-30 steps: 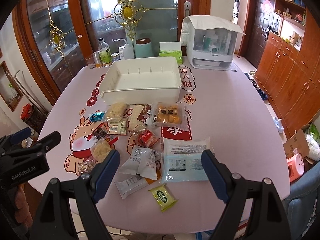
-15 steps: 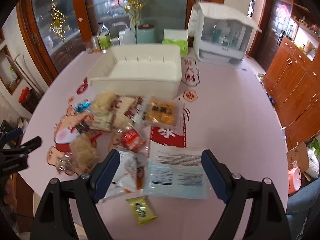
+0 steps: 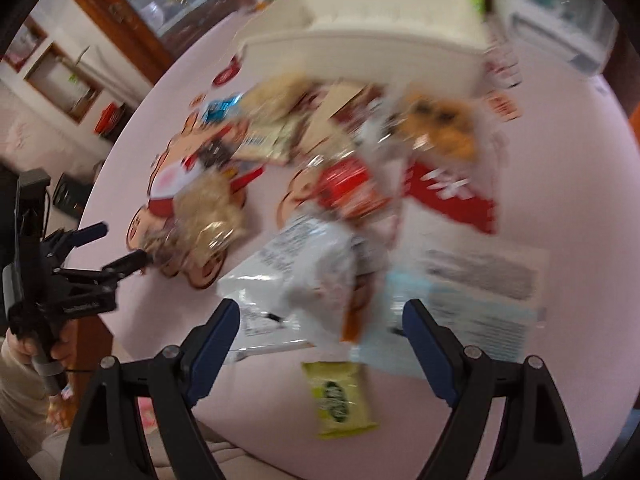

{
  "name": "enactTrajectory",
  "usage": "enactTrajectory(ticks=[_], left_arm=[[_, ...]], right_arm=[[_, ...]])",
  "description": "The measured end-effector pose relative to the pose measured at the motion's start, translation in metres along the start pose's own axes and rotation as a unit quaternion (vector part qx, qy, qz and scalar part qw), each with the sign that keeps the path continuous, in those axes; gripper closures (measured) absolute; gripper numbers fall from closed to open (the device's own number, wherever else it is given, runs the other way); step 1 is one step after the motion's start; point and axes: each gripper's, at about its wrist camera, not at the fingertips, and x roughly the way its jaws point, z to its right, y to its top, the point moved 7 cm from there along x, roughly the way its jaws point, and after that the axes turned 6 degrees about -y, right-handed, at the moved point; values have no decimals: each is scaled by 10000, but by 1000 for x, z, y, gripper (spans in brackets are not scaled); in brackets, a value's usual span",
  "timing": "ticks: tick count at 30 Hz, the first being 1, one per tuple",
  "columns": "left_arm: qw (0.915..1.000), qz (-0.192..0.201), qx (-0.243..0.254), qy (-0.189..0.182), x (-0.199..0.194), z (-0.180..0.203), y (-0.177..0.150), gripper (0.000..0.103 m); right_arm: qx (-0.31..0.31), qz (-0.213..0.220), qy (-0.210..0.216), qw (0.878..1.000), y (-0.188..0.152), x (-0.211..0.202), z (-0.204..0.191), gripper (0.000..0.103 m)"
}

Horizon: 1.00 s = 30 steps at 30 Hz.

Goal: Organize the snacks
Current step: 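Grasp the clear nut-cluster bag with the left tool while the right grasps a white packet, then carry both bags into the white tray and open both tools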

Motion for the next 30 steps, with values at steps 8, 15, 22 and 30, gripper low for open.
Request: enactTrajectory(ticks=[8,15,22,30], left_arm=[[9929,-471,1082,-123,33,12,6,9],[9877,-837,1059,-787,47,10,15,33],[9866,-965,999,-858,45,11,17,51],[9907,-747,598,-965,-3,-14,35,52]], right_arm=[[728,-571,168,9956,12,40,0,19],[1605,-848,381,9826,18,61,-4,19],[1768,-1004,413,9783,10,74,-20,48],[1707,-691,453,9818,4,36,-16,59]])
